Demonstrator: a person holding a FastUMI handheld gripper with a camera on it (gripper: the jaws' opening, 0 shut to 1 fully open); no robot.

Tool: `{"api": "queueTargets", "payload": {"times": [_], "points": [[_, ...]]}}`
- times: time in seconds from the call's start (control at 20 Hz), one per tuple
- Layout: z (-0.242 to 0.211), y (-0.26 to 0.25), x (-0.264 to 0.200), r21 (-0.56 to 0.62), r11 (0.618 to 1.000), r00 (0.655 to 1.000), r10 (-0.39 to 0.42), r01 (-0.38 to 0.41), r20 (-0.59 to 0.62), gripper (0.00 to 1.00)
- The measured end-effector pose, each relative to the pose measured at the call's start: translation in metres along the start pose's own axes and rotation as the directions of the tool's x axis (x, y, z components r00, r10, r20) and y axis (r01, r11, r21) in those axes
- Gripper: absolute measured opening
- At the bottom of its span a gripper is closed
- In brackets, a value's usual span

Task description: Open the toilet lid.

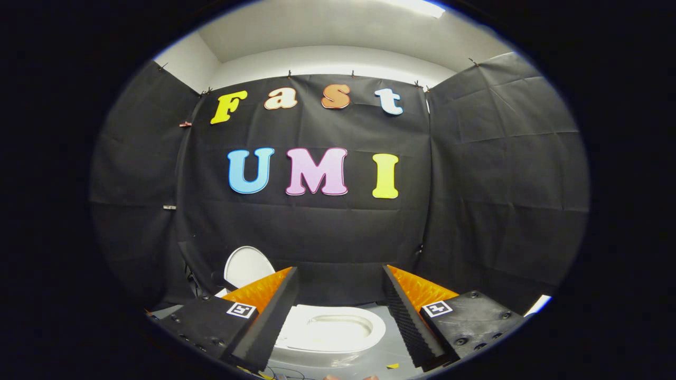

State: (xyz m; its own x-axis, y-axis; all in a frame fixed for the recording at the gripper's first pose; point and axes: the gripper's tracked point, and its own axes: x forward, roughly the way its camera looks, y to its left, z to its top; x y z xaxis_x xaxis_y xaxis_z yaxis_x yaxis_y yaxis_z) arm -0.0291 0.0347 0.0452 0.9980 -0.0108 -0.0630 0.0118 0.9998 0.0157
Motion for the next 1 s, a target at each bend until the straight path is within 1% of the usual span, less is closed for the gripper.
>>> {"api": "queueTargets", "payload": {"times": [0.15, 0.5, 1.0], "points": [[0.006, -0.006, 0.004, 0.025, 1.0, 1.0, -0.006, 0.006, 0.008, 0.98], [0.008, -0.009, -0.004, -0.008, 1.0, 0.999, 0.002, -0.002, 0.033, 0.98], [0.008, 0.0, -0.011, -0.019, 1.0, 0.999, 0.017, -0.016, 0.048, 0.98]]}}
